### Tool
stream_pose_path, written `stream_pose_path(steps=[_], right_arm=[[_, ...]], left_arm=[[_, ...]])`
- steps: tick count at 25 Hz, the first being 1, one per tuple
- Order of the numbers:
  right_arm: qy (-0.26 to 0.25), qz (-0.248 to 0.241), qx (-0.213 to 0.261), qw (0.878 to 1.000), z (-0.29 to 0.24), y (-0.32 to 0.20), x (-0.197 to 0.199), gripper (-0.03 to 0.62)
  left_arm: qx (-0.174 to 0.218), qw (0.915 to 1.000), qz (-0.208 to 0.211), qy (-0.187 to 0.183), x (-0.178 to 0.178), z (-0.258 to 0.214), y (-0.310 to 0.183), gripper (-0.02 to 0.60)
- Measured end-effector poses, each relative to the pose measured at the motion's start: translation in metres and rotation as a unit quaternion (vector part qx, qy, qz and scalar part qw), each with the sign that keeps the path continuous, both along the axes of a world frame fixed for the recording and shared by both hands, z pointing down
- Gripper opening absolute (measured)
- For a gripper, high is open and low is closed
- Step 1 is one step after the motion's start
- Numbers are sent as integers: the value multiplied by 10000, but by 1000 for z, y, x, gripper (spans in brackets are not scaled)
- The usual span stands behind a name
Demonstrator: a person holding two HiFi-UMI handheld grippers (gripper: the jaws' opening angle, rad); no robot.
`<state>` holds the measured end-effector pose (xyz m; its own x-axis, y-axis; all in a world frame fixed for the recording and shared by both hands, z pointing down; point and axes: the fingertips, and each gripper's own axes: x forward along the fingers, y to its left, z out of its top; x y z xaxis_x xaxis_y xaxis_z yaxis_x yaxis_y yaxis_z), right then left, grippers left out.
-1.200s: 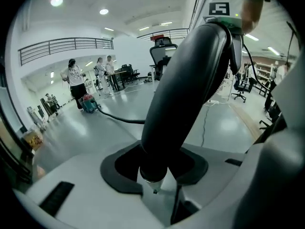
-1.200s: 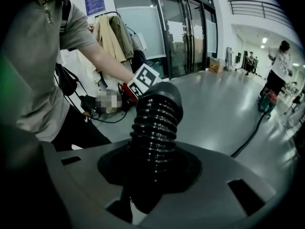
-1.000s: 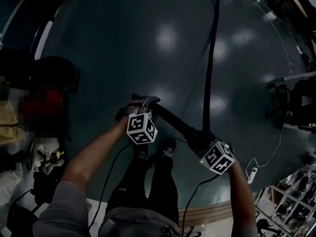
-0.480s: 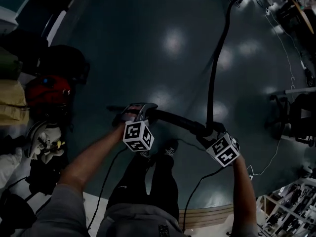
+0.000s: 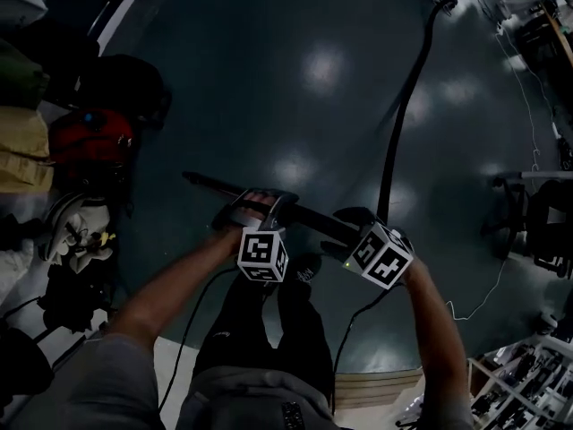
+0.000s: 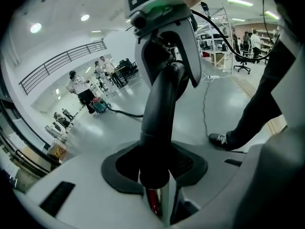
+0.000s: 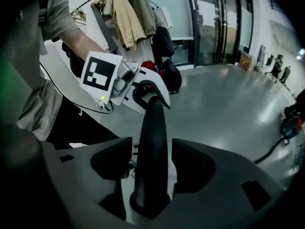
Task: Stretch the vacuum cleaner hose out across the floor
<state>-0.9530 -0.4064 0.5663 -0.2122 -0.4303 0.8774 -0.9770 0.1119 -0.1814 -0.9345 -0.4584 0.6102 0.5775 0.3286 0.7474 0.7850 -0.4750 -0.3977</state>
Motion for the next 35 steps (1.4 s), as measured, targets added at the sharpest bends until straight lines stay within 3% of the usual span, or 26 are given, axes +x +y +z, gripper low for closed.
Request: stream_pose_path(steps=[5,7,10,16,18,20,22,24,25,28,29,30,35], right_arm=[[-1254,-568,-998,9854,45,8,-40,241],[-1292,-669,-901,9853,54,11,-50,100],[-980,-920,-642,9888,69,30,-67,98],[-842,-1319,-173,9875,100,63,-108,97],[-730,-1484,-148,9861,116,67,-118,97],[-600,-1606,-168,9851,134,68,-130,97],[-367,-1664,-233,9851,155,74,-141,98],[-111,-1712,-246,9849,175,80,-151,97],[4,-1698,-220,9852,185,80,-157,98],[371,-1605,-118,9863,217,74,-181,98],[490,-1590,-94,9860,228,71,-190,98],[599,-1583,-76,9855,239,68,-198,97],[1068,-1694,-32,9797,297,42,-232,97]], left_arm=[[137,9999,-60,-17,-16,1,27,144],[226,9996,-68,-140,-29,11,34,146],[293,9993,-166,-182,-52,26,54,147],[-163,9909,-1311,-257,-105,39,72,183],[-342,9827,-1779,-385,-124,46,71,184],[-641,9694,-2312,-530,-147,56,65,184],[-977,9501,-2862,-762,-172,66,56,184],[-1429,9193,-3498,-1099,-196,76,48,183],[-1760,8969,-3845,-1295,-208,81,45,183],[-2956,8146,-4666,-1770,-249,104,39,183],[-3229,7923,-4837,-1843,-262,112,38,183],[-3398,7762,-4965,-1884,-276,119,37,183],[-3799,7342,-5238,-2055,-344,172,37,183]])
